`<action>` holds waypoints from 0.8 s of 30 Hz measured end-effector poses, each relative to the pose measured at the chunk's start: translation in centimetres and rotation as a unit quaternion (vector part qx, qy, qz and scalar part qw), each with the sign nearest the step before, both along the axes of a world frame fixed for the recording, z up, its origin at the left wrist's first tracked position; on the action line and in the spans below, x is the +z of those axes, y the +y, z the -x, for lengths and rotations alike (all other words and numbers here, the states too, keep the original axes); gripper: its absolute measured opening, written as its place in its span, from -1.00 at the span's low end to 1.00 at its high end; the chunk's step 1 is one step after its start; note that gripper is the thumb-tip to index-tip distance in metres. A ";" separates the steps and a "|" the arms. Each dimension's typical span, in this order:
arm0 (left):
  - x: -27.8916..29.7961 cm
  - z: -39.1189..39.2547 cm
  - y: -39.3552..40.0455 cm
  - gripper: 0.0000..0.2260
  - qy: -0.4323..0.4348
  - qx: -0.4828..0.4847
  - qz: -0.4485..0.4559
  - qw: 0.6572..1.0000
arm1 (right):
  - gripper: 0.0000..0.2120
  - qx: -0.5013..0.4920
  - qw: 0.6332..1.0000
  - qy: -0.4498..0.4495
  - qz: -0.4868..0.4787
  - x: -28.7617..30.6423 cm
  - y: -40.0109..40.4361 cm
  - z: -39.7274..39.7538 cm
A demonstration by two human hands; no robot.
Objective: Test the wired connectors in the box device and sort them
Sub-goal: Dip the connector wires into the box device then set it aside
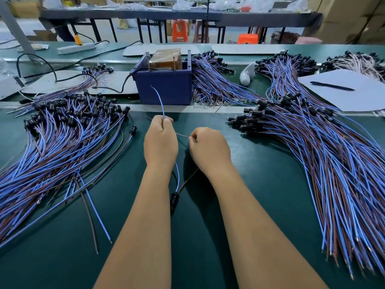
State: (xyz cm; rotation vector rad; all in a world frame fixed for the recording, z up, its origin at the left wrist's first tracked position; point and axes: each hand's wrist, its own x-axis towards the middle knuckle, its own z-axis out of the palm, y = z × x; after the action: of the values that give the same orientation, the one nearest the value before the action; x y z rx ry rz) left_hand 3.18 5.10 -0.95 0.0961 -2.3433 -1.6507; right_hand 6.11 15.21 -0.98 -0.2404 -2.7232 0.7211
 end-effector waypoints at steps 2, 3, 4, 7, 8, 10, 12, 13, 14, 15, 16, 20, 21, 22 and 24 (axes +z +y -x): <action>0.2 -0.2 0.0 -0.79 0.016 -0.001 -0.022 1.000 | -0.80 -0.020 0.998 0.022 0.053 0.1 0.1 -0.1; 0.3 -0.3 0.0 -0.79 0.028 -0.009 -0.037 0.999 | -0.82 -0.032 0.994 0.038 0.097 0.1 0.3 -0.1; 0.3 -0.3 0.0 -0.80 0.042 -0.019 -0.057 0.997 | -0.84 -0.042 0.988 0.054 0.140 0.1 0.5 0.0; 0.6 -0.3 -0.3 -0.78 0.067 -0.038 -0.104 0.992 | -0.86 -0.062 0.965 0.102 0.233 0.1 1.1 0.0; 0.7 -0.3 -0.4 -0.78 0.068 -0.041 -0.114 0.990 | -0.86 -0.065 0.957 0.117 0.256 0.1 1.1 0.0; 0.5 -0.2 -0.7 -0.79 0.058 -0.042 -0.116 0.991 | -0.86 -0.066 0.946 0.139 0.286 0.1 1.1 0.1; 0.3 0.0 -0.9 -0.78 0.042 -0.045 -0.108 0.992 | -0.87 -0.063 0.940 0.153 0.298 0.0 1.0 0.2; 0.1 0.2 -1.0 -0.78 0.038 -0.046 -0.102 0.993 | -0.88 -0.061 0.938 0.159 0.302 0.1 1.0 0.2; 0.0 0.3 -1.1 -0.78 0.037 -0.045 -0.094 0.994 | -0.89 -0.060 0.935 0.164 0.307 0.1 1.0 0.3; -0.1 0.4 -1.2 -0.78 0.037 -0.043 -0.085 0.995 | -0.89 -0.059 0.933 0.168 0.313 0.1 1.0 0.3; -0.2 0.4 -1.2 -0.78 0.037 -0.040 -0.078 0.995 | -0.89 -0.056 0.931 0.172 0.318 0.2 0.9 0.4; -0.3 0.6 -1.3 -0.78 0.043 -0.027 -0.078 0.996 | -0.89 -0.048 0.918 0.197 0.340 0.4 0.6 0.6; -0.3 0.7 -1.3 -0.79 0.047 -0.025 -0.082 0.995 | -0.88 -0.051 0.914 0.208 0.344 0.4 0.5 0.6; -0.2 0.7 -1.3 -0.79 0.051 -0.022 -0.087 0.995 | -0.86 -0.057 0.911 0.220 0.345 0.5 0.5 0.6; -0.1 0.8 -1.2 -0.79 0.053 -0.017 -0.099 0.994 | -0.79 -0.067 0.903 0.239 0.350 0.6 0.3 0.5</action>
State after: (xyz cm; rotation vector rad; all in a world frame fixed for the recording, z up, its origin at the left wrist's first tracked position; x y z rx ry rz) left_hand 2.35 3.86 -1.05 0.0062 -2.1124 -1.8531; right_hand 5.62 15.50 -0.34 -0.3471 -1.8807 1.4724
